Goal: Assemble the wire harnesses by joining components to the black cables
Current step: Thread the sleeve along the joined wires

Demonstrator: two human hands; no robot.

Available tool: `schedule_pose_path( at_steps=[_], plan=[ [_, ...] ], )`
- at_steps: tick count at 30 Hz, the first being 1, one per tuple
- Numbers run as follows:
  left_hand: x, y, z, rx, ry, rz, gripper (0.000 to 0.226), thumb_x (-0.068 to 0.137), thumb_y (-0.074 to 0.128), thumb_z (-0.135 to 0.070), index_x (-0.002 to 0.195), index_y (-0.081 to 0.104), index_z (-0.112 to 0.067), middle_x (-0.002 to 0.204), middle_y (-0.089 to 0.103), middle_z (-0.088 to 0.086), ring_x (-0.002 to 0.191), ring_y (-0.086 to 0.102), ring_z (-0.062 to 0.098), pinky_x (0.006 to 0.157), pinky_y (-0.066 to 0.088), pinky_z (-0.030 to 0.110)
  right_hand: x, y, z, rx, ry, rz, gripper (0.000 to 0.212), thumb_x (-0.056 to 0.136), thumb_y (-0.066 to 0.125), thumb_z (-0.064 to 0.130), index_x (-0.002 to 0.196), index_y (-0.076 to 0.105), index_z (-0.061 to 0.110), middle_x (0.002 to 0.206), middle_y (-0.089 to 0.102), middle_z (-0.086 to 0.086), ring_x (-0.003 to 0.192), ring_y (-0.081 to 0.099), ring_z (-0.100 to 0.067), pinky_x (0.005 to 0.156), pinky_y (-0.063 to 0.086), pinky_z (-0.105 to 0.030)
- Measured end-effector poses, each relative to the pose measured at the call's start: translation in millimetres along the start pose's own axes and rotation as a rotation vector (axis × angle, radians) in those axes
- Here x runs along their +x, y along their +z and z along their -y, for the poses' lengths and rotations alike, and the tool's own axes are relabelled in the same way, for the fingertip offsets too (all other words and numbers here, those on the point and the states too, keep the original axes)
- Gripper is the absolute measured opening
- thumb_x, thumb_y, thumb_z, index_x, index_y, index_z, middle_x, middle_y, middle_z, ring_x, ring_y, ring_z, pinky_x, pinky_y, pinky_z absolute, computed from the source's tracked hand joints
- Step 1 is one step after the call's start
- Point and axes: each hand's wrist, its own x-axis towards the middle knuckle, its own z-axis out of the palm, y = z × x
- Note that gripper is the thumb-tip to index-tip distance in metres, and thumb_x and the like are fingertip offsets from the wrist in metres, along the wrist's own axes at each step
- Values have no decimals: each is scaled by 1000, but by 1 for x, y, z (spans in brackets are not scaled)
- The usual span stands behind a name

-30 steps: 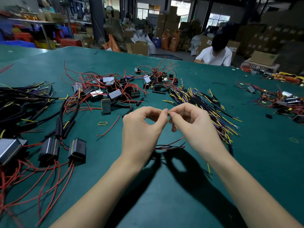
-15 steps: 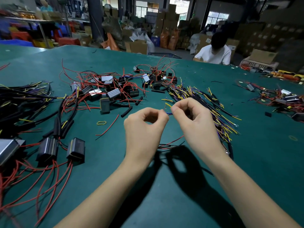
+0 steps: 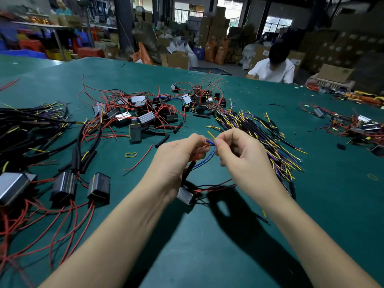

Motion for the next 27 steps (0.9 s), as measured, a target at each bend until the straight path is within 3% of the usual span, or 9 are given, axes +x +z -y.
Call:
schedule_pose_path(
  at_steps=[2,5,8,13,17,23,27],
  plan=[
    [-12,-2,-7,110,123,-12,22,82,66,-22,63,74,-15,65,67,-4,60,56,3,53,40,6,1,-4,1,81,51,17,17,92,60,16,76,62,19,62,56,10,59,48,-7,62,45,-32],
    [-19,-3,-14,210,255,-53,19,84,66,-20,72,71,-7,65,64,-2,61,53,2,49,35,4,2,-8,4,124,43,32,17,90,63,18,73,66,20,57,57,15,56,46,0,57,39,-15],
    [-23,-1,-18,210,253,-39,15,86,65,-17,74,70,-9,68,62,-2,64,53,3,51,36,4,2,-9,5,147,26,34,16,89,65,15,73,67,20,59,59,14,57,48,-2,58,40,-15],
    [-23,0,-17,212,241,-17,13,84,66,-18,72,70,-16,58,60,-15,55,49,-6,52,37,7,2,-9,6,167,24,22,16,88,66,13,73,67,18,61,59,11,60,49,-5,60,41,-19],
    [-23,3,-15,64,48,-5,16,84,65,-21,68,67,-19,60,57,-12,56,45,3,57,33,20,2,-10,6,165,9,38,17,88,65,11,73,66,18,60,59,15,58,48,0,59,39,-11],
    [-22,5,-21,-276,-314,108,11,85,60,-17,75,63,-15,60,55,-5,51,40,5,54,27,17,1,-9,8,168,-10,61,17,89,64,11,73,66,19,59,59,17,59,49,2,61,40,-10],
    [-23,6,-20,-369,-346,150,11,85,61,-17,75,63,-14,62,54,-4,51,41,4,54,22,18,1,-11,10,182,-13,73,16,89,63,10,75,65,18,59,59,19,58,49,3,61,39,-8]
  ],
)
